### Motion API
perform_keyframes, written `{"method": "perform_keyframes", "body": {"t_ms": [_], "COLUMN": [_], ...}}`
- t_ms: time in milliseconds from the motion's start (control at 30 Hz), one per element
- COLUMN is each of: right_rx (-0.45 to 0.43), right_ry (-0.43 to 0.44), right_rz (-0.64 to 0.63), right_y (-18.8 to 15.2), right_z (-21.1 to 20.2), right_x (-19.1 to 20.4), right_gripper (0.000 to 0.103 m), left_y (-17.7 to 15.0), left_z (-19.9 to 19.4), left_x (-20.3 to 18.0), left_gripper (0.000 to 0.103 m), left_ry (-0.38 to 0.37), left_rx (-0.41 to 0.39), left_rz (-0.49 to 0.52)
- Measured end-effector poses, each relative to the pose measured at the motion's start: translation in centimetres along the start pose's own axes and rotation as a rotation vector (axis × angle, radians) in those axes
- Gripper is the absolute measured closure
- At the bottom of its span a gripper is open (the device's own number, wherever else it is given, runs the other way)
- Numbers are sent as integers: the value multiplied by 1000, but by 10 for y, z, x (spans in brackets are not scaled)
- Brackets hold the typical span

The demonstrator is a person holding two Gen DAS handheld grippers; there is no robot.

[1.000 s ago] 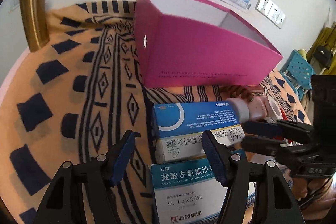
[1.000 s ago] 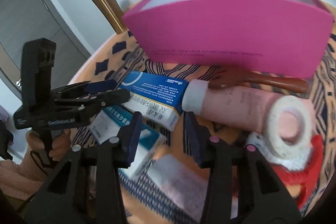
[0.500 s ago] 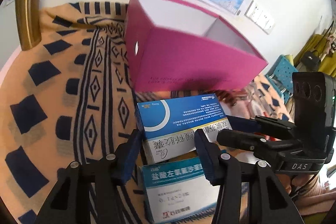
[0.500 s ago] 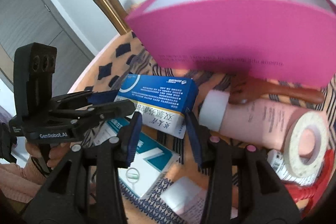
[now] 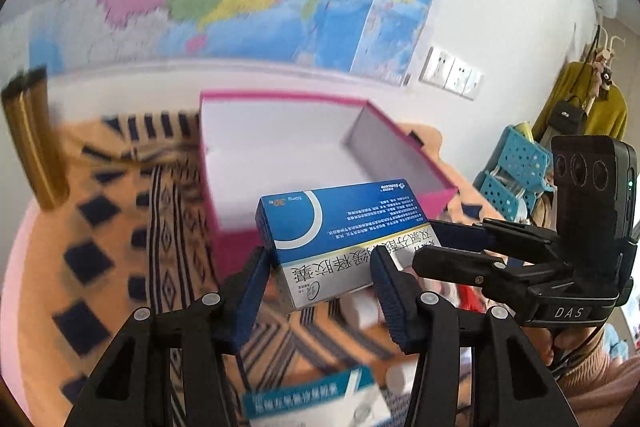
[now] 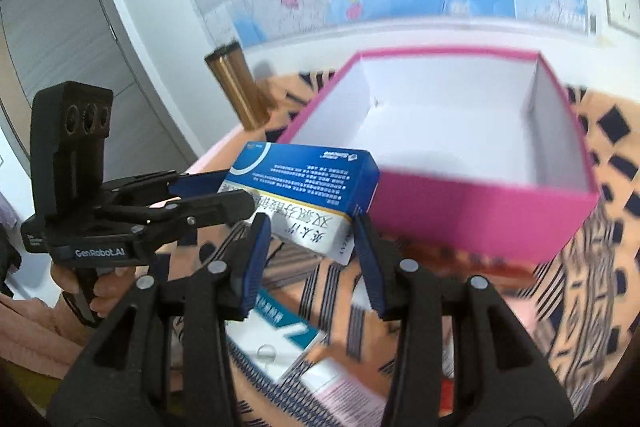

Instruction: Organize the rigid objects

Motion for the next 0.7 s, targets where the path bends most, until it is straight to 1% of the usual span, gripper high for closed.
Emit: {"method": "perform_keyframes", "body": {"t_ms": [133, 300, 533, 700], "right_rx": [-31, -27, 41, 89], "right_ry": [-20, -22, 21, 51], "right_rz": [-9, -20, 27, 60], "right_y": [23, 45, 46, 37], "right_z": [-4, 16, 52, 68], "right_x": [-18, -35, -59, -67], "right_gripper": [57, 57, 57, 57], "left_y": [28, 50, 52, 49], "left_z": [9, 35, 68, 82], "left_x": [-3, 10, 33, 39], "left_gripper": [50, 50, 50, 50], "left_ry": [7, 44, 106, 147], "left_rx": [-19, -2, 53, 72], "left_rz": [11, -18, -61, -47]}}
Point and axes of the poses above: each gripper's, at about its wrist camera, not at the fingertips, and z roughly the way its jaws point, x to its left, y to its top, the point moved 8 cm from there along z, roughly the way its jaws point, and after that the axes turned 13 degrees about -z, right-handed, at the moved point
